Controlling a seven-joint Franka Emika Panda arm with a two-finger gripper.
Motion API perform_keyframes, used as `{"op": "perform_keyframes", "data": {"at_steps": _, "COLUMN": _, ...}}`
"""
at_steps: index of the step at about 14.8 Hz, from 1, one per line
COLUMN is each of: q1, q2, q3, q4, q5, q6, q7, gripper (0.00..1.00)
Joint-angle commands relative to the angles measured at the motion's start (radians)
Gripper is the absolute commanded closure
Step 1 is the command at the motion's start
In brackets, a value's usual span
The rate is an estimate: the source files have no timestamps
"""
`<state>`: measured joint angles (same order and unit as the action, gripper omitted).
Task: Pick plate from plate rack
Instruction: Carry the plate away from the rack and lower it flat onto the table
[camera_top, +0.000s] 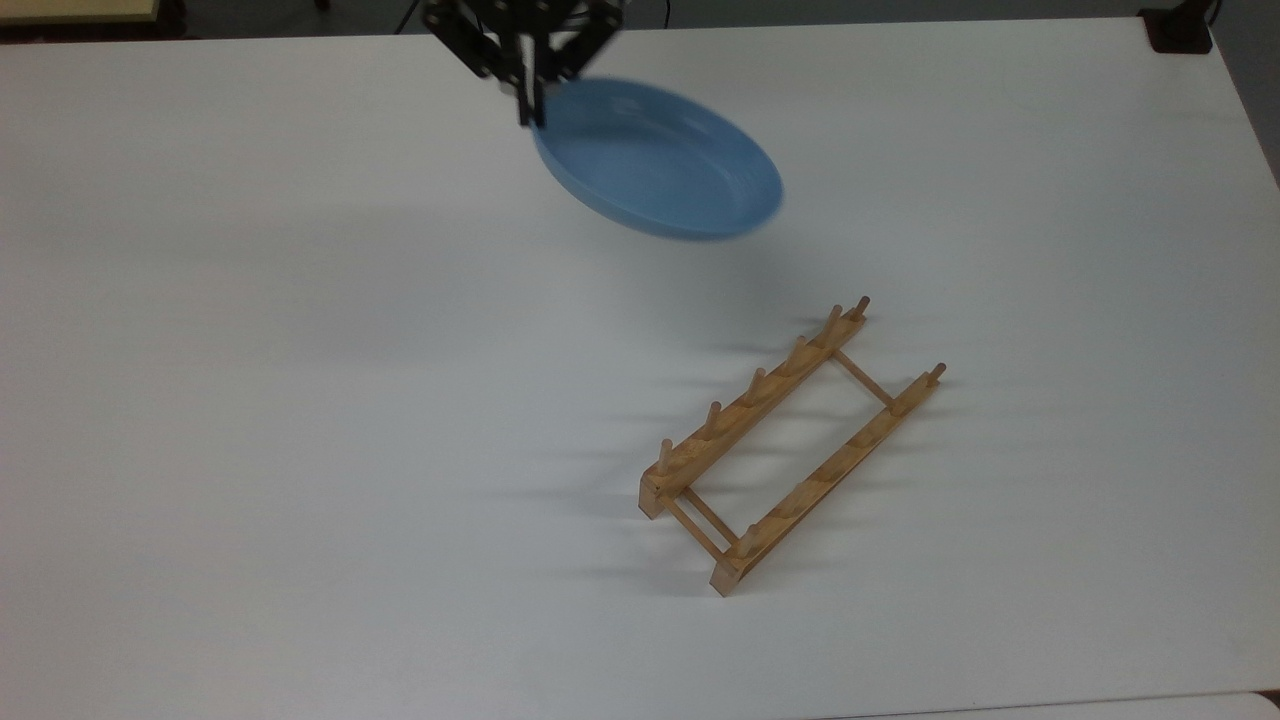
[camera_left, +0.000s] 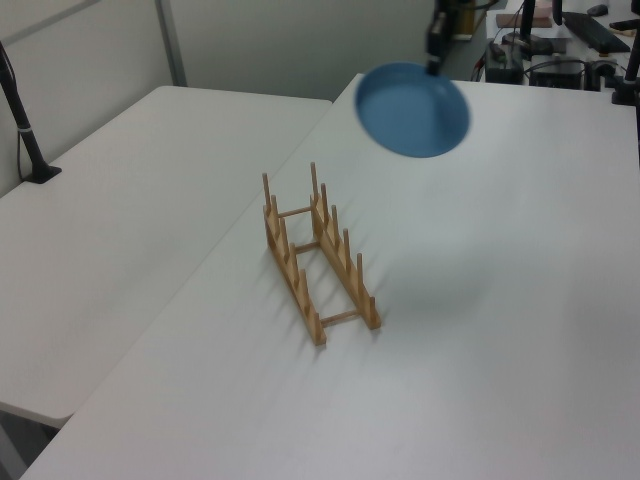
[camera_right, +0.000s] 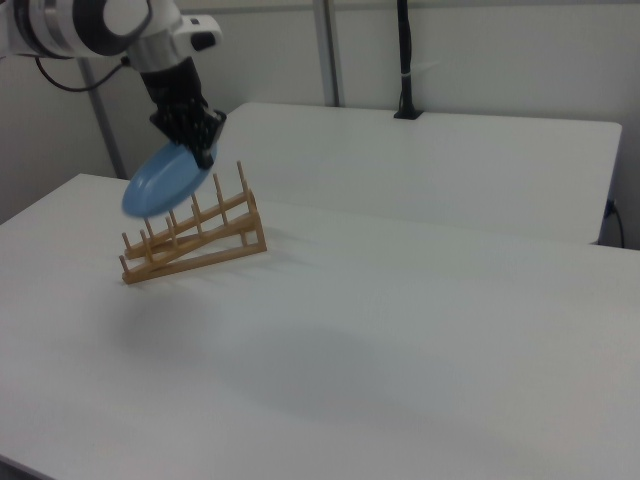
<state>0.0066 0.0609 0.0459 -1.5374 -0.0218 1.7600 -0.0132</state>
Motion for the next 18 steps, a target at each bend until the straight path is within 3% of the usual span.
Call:
{"op": "perform_keyframes", "data": {"at_steps": 1, "q1": -0.057, "q2": -0.047, "q3": -0.003, "q4": -0.096, "q5": 0.051, "q6": -0.073, "q7": -0.183, "gripper": 1.0}}
{"op": "perform_keyframes", "data": {"at_steps": 7, "q1": -0.108, "q2": -0.035, "q3": -0.017, "q4": -0.251, "q5": 0.075, "q6": -0.051, "q7": -0.405, "gripper": 1.0}}
{"op": "perform_keyframes", "data": {"at_steps": 10, "q1": -0.148, "q2": -0.007, "q3": -0.021, "q4": -0.342, "q5": 0.092, "q6": 0.041, "q7": -0.51, "gripper": 1.0}}
{"op": "perform_keyframes", "data": {"at_steps": 18, "q1": -0.209, "q2": 0.152, "q3": -0.023, "q4": -0.38, "q5": 0.088, "q6": 0.171, "q7": -0.528, "gripper": 1.0}}
